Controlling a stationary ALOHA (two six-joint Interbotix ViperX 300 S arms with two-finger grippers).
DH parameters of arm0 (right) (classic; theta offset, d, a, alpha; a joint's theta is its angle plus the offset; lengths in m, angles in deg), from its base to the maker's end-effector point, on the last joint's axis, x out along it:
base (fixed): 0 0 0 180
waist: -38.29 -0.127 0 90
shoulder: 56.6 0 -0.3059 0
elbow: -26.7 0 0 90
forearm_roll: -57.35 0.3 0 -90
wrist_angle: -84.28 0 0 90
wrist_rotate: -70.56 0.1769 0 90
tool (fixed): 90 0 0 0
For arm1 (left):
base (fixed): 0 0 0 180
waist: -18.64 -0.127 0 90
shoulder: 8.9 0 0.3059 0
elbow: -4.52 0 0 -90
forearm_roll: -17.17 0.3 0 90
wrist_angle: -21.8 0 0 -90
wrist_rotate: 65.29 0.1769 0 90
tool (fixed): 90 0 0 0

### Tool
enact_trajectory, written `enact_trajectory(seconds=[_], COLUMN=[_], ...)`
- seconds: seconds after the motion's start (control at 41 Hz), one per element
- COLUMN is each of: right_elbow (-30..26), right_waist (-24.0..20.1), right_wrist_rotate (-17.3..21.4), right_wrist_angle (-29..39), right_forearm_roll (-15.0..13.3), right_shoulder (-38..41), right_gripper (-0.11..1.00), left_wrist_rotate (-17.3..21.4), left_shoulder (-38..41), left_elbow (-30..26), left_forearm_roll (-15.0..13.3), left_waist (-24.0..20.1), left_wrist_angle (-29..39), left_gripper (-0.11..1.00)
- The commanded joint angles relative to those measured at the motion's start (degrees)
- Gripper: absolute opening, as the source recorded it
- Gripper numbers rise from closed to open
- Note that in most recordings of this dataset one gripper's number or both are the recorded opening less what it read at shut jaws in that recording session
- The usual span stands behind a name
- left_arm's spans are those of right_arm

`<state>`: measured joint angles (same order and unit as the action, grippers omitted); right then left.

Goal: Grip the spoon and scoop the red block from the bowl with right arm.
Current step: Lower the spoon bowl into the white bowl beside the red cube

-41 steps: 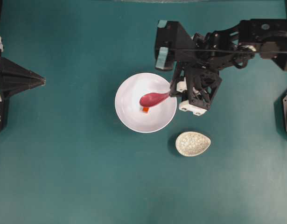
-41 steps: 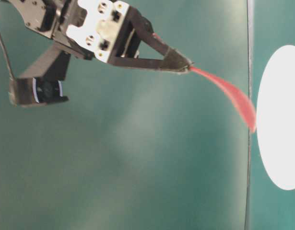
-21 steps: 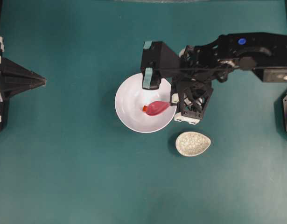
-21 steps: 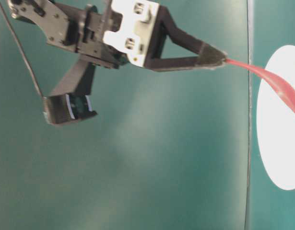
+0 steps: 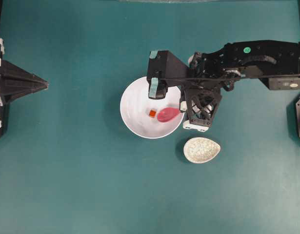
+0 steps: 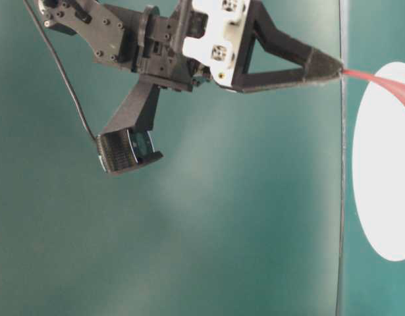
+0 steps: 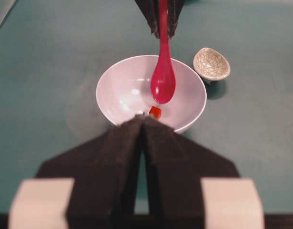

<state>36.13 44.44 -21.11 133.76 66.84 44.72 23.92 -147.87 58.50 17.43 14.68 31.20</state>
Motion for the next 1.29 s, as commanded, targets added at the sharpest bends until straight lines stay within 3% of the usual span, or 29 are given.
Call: enact_trajectory(seconds=[0.0,0.414,0.731,1.267], right_elbow=[-0.53,-1.32,-3.96,-1.14], right_waist=[-0.09,-0.26,-0.26,-0.26], right_wrist_rotate=[-0.09,-0.26,-0.09,-0.35], right_wrist_angle=[-1.93,-2.11,1.76,0.79], right_forearm_roll=[-0.09,-0.09,-0.18,-2.64], right_shoulder=[-0.35,0.88,0.18,0.18], right_gripper=[0.24,0.24,0.24,0.24], left_wrist_rotate=[0.0,0.0,0.0,0.0], left_shoulder=[0.53,0.35,0.35,0.44], left_elbow=[-1.41,-1.41,-1.41,-1.41], left_forearm_roll=[0.09,0.09,0.09,0.0], left_waist=[-0.18,-0.18,-0.18,-0.18], left_wrist_angle=[-0.7,-0.7,-0.7,-0.7], left_gripper=[0.0,0.0,0.0,0.0])
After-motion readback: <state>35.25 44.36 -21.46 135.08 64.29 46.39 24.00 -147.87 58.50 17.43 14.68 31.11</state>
